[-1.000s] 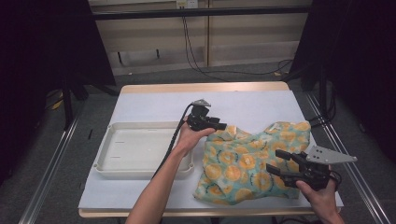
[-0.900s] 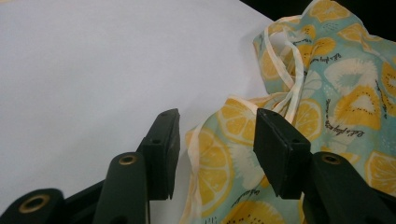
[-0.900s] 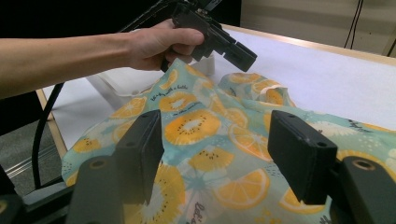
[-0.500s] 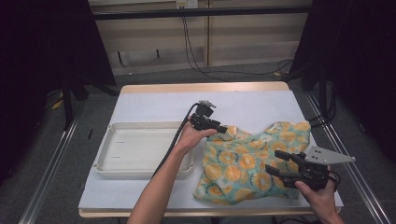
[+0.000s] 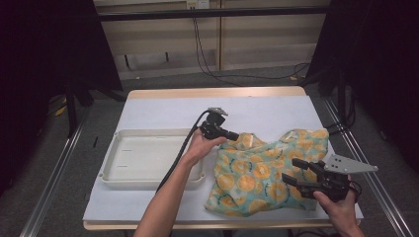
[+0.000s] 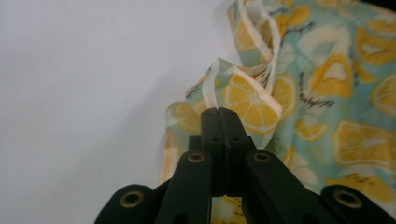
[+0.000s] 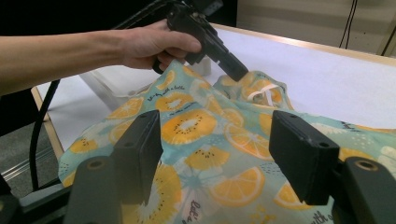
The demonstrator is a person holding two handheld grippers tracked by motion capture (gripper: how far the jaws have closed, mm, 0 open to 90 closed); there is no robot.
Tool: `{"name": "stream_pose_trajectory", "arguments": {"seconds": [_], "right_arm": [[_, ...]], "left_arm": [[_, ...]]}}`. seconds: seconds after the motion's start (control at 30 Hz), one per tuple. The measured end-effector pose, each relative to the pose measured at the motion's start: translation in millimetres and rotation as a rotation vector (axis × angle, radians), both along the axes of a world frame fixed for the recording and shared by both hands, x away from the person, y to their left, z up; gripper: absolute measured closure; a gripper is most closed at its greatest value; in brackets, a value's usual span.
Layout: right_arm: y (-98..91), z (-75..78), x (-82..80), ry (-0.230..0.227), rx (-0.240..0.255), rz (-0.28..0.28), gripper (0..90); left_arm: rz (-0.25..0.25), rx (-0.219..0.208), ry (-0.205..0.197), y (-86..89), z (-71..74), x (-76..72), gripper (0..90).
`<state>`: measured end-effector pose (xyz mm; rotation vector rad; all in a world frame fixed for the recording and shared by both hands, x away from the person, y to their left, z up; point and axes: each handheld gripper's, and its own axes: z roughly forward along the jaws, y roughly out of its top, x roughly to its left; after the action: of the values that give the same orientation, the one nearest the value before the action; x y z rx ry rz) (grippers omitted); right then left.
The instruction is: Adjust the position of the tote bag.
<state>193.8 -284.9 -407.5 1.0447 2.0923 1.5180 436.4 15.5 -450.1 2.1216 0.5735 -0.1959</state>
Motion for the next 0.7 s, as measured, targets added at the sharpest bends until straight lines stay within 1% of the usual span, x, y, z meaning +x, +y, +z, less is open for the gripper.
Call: {"name": "stream_pose_trajectory", "arguments": {"seconds": [0.03, 0.07, 0.1, 0.13, 0.17, 0.2, 0.23, 0.3, 0.43, 0.53, 0.57, 0.6, 0.63, 0.67, 0.7], "right_arm": [[-0.1, -0.1, 0.2, -0.002, 0.001, -0.001, 34.4], [-0.5, -0.1, 0.5, -0.002, -0.001, -0.002, 34.3], [-0.5, -0.1, 0.6, -0.002, -0.001, -0.003, 34.3], [-0.4, 0.0, 0.8, -0.002, -0.001, -0.003, 34.3], [-0.1, 0.6, 0.6, 0.001, -0.001, -0.002, 34.2], [0.3, 1.2, 0.4, 0.000, 0.002, -0.005, 34.2], [0.7, 2.2, 0.4, 0.001, 0.003, -0.006, 34.3], [1.4, 4.1, 1.4, 0.002, 0.008, -0.014, 37.1], [2.0, 5.7, 4.7, 0.012, 0.007, -0.033, 41.5], [1.8, 7.0, 9.8, 0.015, 0.003, -0.042, 45.3], [1.9, 7.8, 12.1, 0.017, 0.001, -0.042, 47.2], [2.1, 8.7, 14.9, 0.013, -0.002, -0.042, 49.5], [2.2, 9.9, 17.4, 0.010, -0.002, -0.042, 52.9], [2.4, 11.1, 20.2, 0.009, 0.008, -0.033, 54.7], [3.2, 12.3, 23.1, 0.009, 0.013, -0.029, 56.2]], "left_arm": [[-0.006, -0.036, -0.010, 3.5, 6.5, -2.0, 90.0], [-0.006, -0.043, -0.012, 4.6, 9.2, -3.0, 90.0], [-0.004, -0.063, -0.019, 6.4, 14.2, -5.5, 90.0], [-0.006, -0.077, -0.033, 8.4, 19.9, -8.0, 90.0], [-0.010, -0.102, -0.042, 10.0, 25.4, -11.1, 90.0], [-0.018, -0.119, -0.055, 11.6, 30.9, -14.3, 90.0], [-0.023, -0.123, -0.069, 12.9, 36.4, -18.3, 90.0], [-0.038, -0.156, -0.091, 15.8, 46.3, -27.5, 90.0], [-0.058, -0.212, -0.126, 21.7, 58.8, -42.4, 90.0], [-0.050, -0.257, -0.140, 29.6, 65.6, -52.4, 90.0], [-0.052, -0.273, -0.138, 32.3, 67.2, -55.2, 90.0], [-0.055, -0.275, -0.143, 32.5, 69.0, -58.7, 90.0], [-0.060, -0.256, -0.164, 33.2, 72.0, -62.4, 90.0], [-0.063, -0.257, -0.168, 34.3, 75.8, -66.5, 90.0], [-0.073, -0.277, -0.173, 35.3, 79.7, -70.3, 90.0]]}}
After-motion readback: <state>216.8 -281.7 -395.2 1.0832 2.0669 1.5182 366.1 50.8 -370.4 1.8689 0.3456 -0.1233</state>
